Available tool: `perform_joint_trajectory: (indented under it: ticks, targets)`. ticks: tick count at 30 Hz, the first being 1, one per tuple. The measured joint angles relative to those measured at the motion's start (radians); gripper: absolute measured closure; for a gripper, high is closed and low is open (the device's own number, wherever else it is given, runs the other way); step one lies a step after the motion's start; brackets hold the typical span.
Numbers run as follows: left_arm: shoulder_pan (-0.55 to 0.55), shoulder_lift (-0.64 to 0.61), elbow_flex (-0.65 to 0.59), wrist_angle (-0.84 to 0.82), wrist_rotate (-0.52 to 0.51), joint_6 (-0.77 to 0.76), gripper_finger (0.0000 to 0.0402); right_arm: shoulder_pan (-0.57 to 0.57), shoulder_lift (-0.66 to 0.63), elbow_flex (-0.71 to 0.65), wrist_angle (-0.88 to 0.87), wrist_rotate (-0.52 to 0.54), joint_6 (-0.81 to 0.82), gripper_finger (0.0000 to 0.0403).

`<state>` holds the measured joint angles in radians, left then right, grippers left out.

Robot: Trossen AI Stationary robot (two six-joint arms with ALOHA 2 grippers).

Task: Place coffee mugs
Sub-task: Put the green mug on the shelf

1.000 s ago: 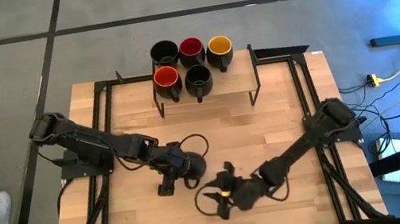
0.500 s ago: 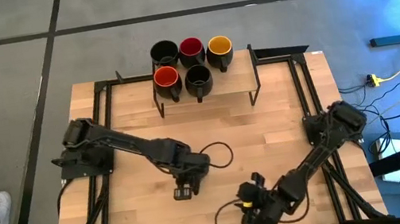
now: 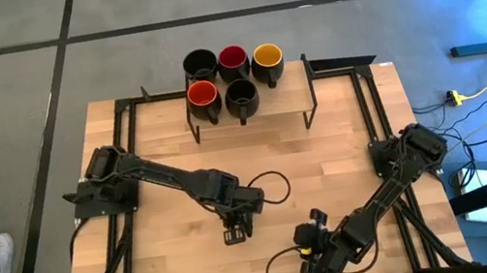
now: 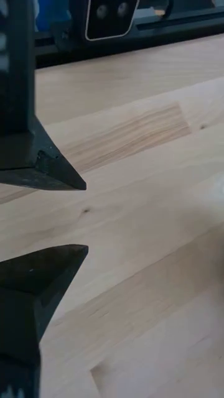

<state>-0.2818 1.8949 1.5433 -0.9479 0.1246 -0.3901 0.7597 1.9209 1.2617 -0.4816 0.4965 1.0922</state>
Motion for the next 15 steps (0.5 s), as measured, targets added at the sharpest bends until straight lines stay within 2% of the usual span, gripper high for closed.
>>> perform_joint_trajectory:
  ticks: [10, 15]
  targets:
    - [0.002, 0.004, -0.002, 0.012, -0.028, -0.010, 0.0293, 0.000, 0.000, 0.000, 0.001, -0.001, -0.024, 0.0265]
    - [0.000, -0.008, 0.008, -0.001, 0.001, -0.021, 0.0277, -0.001, 0.000, 0.000, 0.011, -0.007, -0.009, 0.0259]
